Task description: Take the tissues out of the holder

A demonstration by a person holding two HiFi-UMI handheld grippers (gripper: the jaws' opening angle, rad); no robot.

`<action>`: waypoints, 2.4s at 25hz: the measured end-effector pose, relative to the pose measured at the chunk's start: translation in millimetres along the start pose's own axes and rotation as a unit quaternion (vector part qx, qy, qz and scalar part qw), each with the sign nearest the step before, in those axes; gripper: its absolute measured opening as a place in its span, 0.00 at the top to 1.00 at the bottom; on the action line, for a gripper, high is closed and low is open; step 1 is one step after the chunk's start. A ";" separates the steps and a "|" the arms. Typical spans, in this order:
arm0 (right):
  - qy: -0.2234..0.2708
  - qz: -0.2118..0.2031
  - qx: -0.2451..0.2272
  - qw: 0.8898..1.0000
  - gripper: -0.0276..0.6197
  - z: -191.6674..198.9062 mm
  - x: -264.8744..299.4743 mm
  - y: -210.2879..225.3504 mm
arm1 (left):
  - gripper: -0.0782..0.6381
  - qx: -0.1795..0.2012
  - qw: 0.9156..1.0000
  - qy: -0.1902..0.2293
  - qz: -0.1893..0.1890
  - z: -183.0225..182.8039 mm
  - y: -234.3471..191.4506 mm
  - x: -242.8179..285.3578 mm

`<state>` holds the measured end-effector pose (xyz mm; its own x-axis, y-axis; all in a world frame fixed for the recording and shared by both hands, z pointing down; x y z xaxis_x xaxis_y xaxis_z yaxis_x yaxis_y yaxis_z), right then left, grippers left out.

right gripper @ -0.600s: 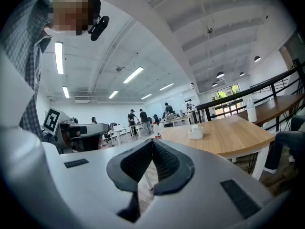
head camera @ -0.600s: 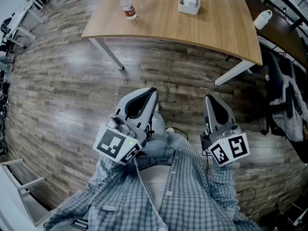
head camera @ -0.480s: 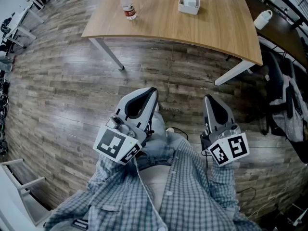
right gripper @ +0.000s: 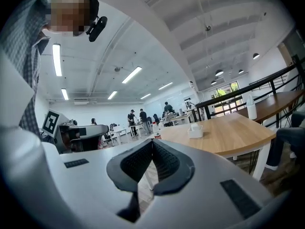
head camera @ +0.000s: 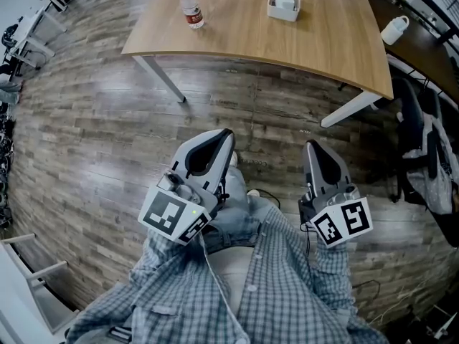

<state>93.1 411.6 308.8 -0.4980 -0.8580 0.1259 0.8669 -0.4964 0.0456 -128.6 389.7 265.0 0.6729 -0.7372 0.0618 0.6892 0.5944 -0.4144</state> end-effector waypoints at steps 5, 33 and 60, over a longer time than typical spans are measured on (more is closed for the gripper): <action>0.003 0.012 0.018 1.000 0.94 1.7 4.5 7.7 | 0.88 -0.001 1.000 -0.005 0.000 -0.4 -5.6 5.1; -0.024 0.047 0.013 0.999 0.94 -10.9 98.7 57.1 | 0.88 -0.008 0.999 -0.037 0.025 -43.4 -85.2 98.8; -0.037 0.093 -0.044 0.994 0.94 -34.5 197.4 57.7 | 0.88 -0.027 0.995 -0.047 0.080 -85.5 -182.5 158.0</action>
<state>44.0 209.0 302.0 -0.3239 -0.9253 0.1974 0.9366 -0.3430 -0.0711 -171.0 137.3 272.7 0.7963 -0.6003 0.0753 0.5583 0.6812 -0.4736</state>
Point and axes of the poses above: the fingertips, and each gripper's own axes: x forward along the fingers, y to its right, z out of its underside, the point moved 6 cm from there along -x, backward along the fingers, and after that the axes turned 15 degrees about -x, right-handed, at the moved point
